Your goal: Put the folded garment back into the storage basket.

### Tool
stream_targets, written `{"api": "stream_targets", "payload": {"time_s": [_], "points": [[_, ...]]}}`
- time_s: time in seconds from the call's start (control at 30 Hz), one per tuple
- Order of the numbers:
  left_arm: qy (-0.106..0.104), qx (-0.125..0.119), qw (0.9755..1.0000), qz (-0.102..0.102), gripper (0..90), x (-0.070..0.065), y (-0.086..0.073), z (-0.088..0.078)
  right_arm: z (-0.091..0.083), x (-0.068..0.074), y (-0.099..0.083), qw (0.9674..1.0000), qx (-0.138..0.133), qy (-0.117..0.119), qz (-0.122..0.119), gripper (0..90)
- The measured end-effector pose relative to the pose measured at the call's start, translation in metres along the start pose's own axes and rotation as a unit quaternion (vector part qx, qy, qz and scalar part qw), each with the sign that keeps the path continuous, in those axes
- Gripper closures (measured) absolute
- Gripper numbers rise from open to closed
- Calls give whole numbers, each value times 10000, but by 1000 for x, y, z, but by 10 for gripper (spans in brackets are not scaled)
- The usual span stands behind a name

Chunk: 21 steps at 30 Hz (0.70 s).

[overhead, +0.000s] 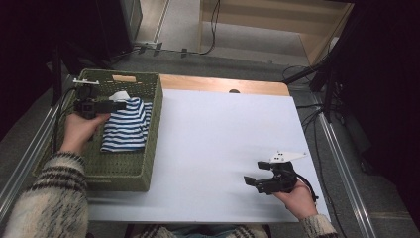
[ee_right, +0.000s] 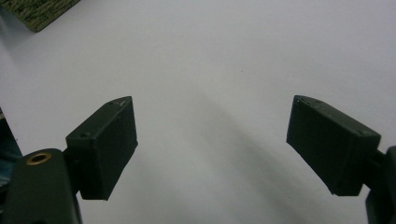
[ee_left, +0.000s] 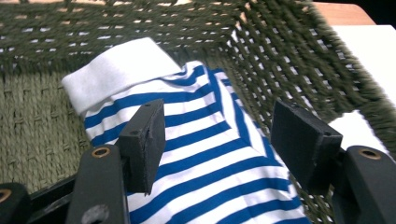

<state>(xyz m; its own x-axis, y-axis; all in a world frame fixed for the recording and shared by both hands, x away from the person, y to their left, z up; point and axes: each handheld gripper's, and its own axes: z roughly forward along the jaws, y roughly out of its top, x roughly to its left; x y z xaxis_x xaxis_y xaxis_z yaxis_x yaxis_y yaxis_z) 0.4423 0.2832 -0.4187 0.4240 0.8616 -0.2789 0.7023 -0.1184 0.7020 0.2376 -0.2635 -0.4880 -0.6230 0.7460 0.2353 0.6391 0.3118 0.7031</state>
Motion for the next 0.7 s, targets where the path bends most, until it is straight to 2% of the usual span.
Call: {"api": "stream_targets", "payload": {"time_s": [0.1,0.23,0.33,0.5,0.7], "points": [[-97,-74,9999,72,366,-5,3,-5,0,1,1,10000,20,8,-4,146],[-312,-171,9994,17,366,-11,6,-12,1,2,1,10000,35,12,5,146],[-334,-131,9992,176,366,-18,6,-17,1,1,1,10000,39,8,7,146],[-606,-84,9981,92,366,-26,5,-24,0,2,0,10000,37,2,6,145],[-725,69,9971,228,347,-43,2,-27,0,1,0,10000,12,18,30,145]]}}
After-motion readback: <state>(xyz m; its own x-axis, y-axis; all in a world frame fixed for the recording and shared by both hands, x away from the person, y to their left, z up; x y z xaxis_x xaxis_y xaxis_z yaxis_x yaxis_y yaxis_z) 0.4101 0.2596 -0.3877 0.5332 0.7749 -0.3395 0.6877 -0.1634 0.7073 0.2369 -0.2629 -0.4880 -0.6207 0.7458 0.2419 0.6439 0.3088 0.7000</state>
